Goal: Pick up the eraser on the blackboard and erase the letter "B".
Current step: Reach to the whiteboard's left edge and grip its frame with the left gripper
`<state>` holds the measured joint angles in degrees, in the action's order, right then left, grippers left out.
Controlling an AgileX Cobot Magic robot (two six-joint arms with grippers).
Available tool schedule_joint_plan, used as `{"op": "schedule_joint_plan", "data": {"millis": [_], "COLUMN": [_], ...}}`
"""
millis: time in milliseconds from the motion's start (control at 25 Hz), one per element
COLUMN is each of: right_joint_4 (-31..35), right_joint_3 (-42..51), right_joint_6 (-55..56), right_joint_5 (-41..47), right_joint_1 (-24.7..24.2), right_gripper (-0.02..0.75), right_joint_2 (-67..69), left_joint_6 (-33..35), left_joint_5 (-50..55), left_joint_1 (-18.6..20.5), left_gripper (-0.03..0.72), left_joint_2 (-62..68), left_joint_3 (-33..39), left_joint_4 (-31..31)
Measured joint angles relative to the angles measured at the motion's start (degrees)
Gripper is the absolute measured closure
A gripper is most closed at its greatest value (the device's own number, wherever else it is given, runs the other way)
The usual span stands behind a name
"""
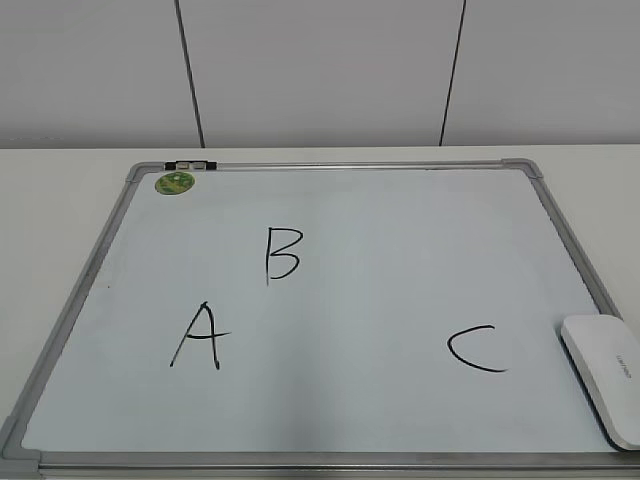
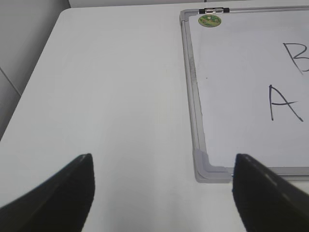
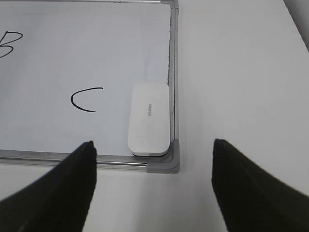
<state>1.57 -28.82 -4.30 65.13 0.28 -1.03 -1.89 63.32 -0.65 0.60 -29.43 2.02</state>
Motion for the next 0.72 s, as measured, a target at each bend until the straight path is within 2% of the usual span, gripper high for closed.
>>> {"op": "schedule_joint_plan", "data": {"millis": [440, 720], "right_joint_4": [0.00, 0.00], "right_joint_3": [0.00, 0.00], "right_joint_6": [0.00, 0.00], "right_joint_5": [0.00, 0.00], "right_joint_1": [0.00, 0.00], "right_gripper": [0.164, 0.164], "right_joint_2": [0.00, 0.00], "left_joint_6": [0.00, 0.00], "left_joint_5": [0.00, 0.00], "left_joint_1": [0.00, 0.00], "left_gripper": [0.033, 0.101], "left_joint_2": [0.00, 0.00], "left_joint_3": [0.00, 0.00], "left_joint_4": [0.00, 0.00]}}
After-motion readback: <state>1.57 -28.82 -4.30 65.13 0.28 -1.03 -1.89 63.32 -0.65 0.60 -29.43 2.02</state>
